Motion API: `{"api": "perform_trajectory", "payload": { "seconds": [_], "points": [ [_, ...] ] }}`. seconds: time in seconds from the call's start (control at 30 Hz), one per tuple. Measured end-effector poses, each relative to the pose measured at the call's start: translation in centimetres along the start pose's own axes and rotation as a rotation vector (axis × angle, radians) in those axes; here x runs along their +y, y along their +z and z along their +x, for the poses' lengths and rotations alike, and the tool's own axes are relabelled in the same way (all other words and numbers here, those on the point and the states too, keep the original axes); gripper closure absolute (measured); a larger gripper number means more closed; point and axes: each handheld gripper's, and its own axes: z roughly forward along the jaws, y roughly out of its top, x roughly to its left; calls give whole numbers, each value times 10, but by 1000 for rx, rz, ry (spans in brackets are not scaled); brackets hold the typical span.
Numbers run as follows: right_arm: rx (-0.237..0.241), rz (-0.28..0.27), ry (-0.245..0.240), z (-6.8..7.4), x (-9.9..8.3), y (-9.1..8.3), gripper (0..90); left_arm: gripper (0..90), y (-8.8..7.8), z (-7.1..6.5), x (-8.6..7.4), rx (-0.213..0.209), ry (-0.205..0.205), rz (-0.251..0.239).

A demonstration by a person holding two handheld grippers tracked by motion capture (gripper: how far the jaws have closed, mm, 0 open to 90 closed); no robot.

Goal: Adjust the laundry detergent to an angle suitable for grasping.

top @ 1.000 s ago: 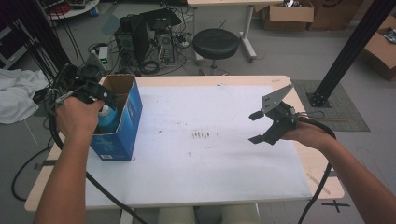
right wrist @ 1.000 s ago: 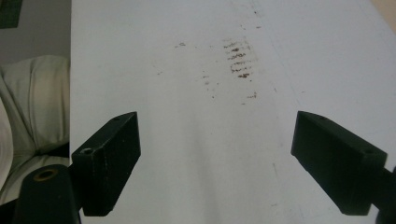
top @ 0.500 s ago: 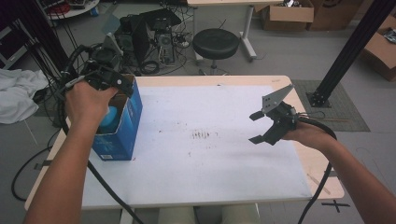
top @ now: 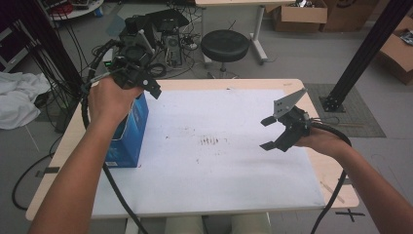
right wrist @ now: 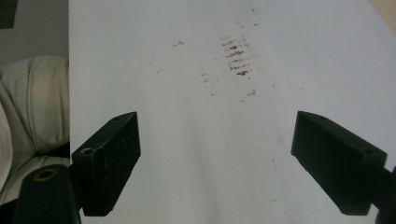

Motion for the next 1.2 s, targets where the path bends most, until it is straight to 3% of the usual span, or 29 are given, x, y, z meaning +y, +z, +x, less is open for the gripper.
{"api": "perform_trajectory", "payload": {
  "seconds": [0.23, 0.37, 0.43, 0.87, 1.2],
  "points": [
    [-2, 2, 3, 0, 1, 0, 155, 195, 7, -17, 12, -14, 76, 2],
    [-5, 2, 9, 0, 1, 0, 155, 193, 14, -30, 22, -38, 148, 8],
    [-6, 1, 10, 0, 1, 0, 155, 191, 15, -33, 24, -46, 158, 8],
    [-9, 13, 28, -3, 1, 1, 155, 188, 41, -66, 54, -104, 375, 50],
    [-9, 7, 36, -8, 1, 1, 155, 188, 55, -75, 60, -107, 443, 68]
  ]
}}
